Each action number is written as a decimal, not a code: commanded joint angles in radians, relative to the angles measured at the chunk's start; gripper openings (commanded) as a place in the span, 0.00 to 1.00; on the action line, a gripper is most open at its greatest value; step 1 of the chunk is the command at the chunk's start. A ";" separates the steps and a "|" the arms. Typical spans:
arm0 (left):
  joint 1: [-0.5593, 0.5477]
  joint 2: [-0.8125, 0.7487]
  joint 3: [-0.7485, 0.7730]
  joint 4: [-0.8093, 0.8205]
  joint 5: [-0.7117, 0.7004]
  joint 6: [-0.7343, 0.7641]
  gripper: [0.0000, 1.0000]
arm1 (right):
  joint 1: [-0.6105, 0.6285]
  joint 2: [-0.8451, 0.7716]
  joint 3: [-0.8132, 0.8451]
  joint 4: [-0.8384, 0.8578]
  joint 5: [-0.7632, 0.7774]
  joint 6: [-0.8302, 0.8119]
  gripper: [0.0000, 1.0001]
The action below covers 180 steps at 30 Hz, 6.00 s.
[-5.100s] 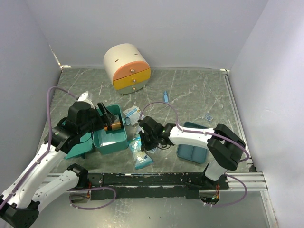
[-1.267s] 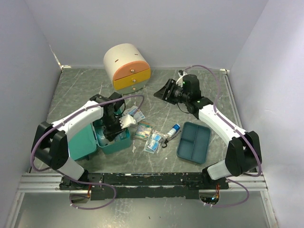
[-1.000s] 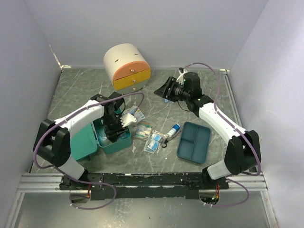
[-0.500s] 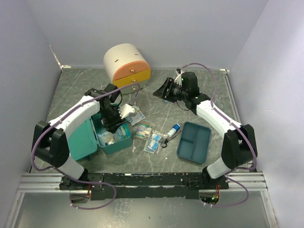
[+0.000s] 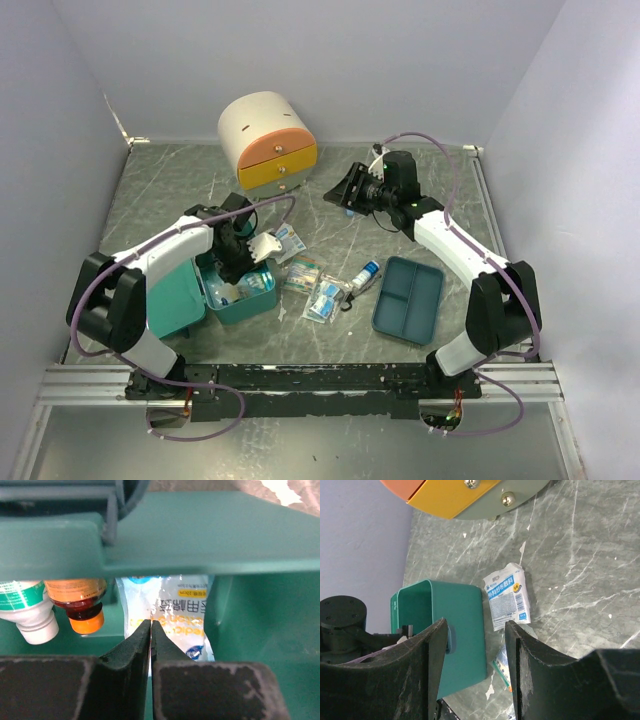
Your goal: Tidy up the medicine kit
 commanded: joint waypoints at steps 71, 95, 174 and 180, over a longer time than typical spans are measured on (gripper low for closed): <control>-0.079 -0.083 -0.177 0.181 -0.476 -1.469 0.53 | 0.018 0.079 -0.080 -0.076 0.093 -0.048 0.51; -0.009 -0.201 -0.096 0.126 -0.518 -1.368 0.58 | 0.070 0.202 0.068 -0.098 0.107 -0.124 0.51; 0.235 -0.541 -0.171 0.913 0.283 -1.433 0.81 | 0.152 0.163 0.207 0.320 -0.491 0.129 0.00; 0.235 -0.548 -0.202 0.954 0.296 -1.503 0.58 | 0.157 0.183 0.221 0.357 -0.510 0.175 0.00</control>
